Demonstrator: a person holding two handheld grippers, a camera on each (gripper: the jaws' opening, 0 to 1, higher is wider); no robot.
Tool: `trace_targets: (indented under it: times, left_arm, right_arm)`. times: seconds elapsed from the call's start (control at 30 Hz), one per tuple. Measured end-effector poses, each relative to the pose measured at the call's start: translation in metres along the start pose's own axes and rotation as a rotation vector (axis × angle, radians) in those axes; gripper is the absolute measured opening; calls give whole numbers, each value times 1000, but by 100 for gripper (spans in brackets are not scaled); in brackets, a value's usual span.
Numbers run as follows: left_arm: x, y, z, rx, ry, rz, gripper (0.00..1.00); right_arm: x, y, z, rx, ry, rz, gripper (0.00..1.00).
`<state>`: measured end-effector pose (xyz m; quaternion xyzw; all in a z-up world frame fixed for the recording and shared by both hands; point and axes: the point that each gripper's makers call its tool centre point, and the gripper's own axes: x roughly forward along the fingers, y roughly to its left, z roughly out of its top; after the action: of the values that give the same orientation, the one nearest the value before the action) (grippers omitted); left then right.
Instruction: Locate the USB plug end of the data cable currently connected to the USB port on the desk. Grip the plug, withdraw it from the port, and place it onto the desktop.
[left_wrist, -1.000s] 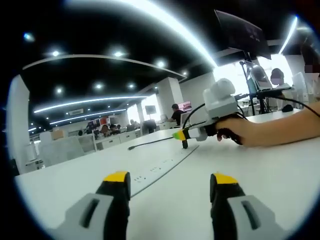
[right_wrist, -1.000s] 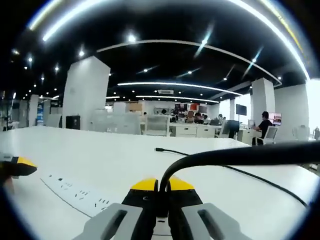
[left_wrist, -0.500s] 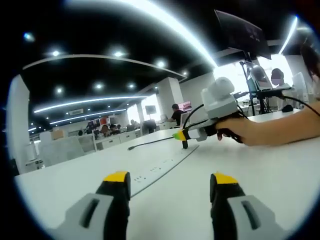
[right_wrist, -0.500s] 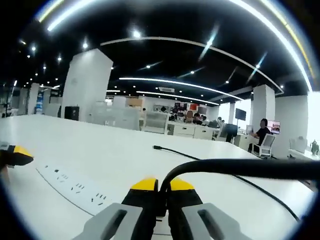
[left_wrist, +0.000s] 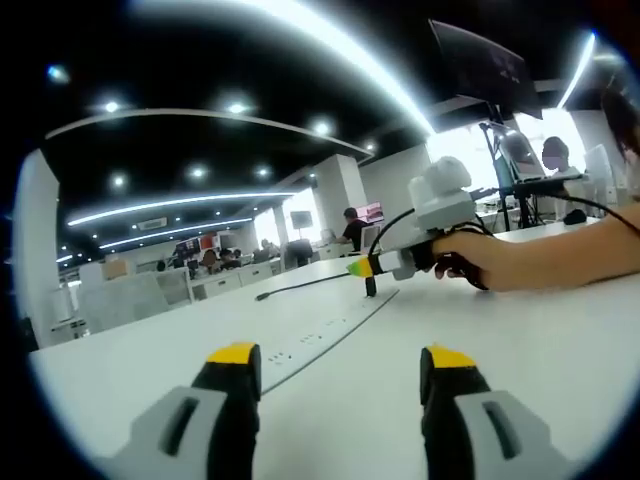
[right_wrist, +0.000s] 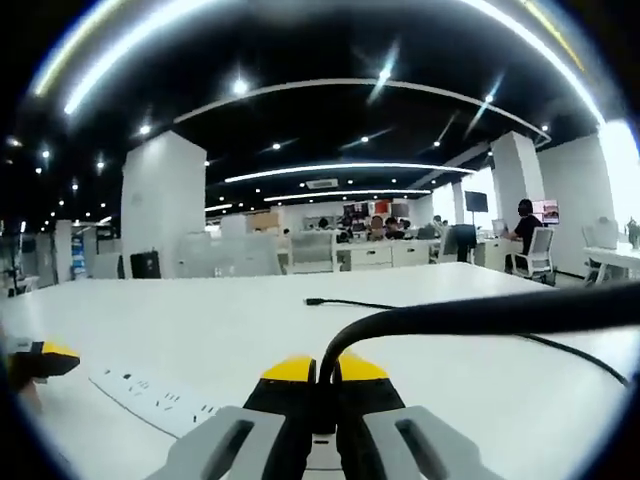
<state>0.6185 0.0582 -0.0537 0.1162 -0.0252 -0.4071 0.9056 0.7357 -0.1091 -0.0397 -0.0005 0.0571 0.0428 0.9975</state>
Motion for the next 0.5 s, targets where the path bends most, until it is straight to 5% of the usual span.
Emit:
trace_targets:
  times: [0.23,0.4,0.5]
  left_arm:
    - [0,0,0,0,0,0,64]
    - [0,0,0,0,0,0,64]
    - [0,0,0,0,0,0,64]
  right_arm:
    - [1,10,0,-247,37,-32,8]
    - [0,2,1,-34,17,0,8]
    - [-3,3,0,-9,16,3,8]
